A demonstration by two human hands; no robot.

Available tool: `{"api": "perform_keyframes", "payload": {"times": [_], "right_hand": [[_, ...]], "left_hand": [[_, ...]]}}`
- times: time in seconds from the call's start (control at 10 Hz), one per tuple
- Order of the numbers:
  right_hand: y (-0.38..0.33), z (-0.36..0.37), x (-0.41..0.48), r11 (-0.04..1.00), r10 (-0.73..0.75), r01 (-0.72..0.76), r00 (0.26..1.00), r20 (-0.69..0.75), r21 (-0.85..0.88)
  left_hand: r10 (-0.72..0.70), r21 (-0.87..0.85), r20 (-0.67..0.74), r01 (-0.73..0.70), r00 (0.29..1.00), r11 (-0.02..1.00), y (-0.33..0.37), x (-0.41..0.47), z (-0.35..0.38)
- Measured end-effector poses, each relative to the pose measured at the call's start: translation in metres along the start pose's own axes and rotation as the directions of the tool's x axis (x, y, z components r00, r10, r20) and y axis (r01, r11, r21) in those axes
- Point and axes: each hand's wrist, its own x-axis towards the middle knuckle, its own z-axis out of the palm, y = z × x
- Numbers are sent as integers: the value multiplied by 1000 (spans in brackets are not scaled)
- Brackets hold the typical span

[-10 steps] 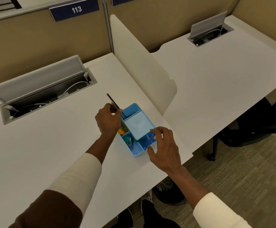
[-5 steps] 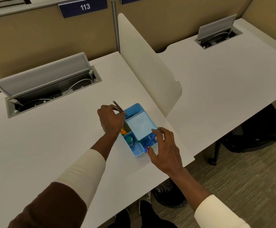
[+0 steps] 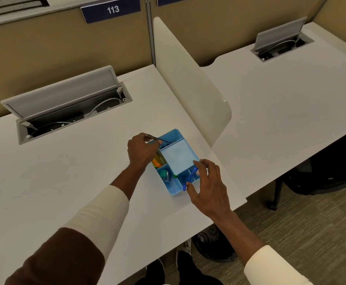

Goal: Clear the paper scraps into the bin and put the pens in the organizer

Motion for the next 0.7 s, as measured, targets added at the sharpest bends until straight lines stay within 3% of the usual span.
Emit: {"api": "perform_keyframes", "payload": {"times": [0.4,0.6,0.7], "right_hand": [[15,-14,-3,996,-80,75,993,85,57],[22,-14,-7,992,-123,121,988,89,34],[18,-15,-10,997,-73,73,995,68,3]], "left_hand": [[-65,-24,-201,61,978,998,-53,-58,-42],[-170,-42,-165,165,971,985,-85,-109,-55],[-167,-5,-95,167,981,986,-99,-136,-54]]}}
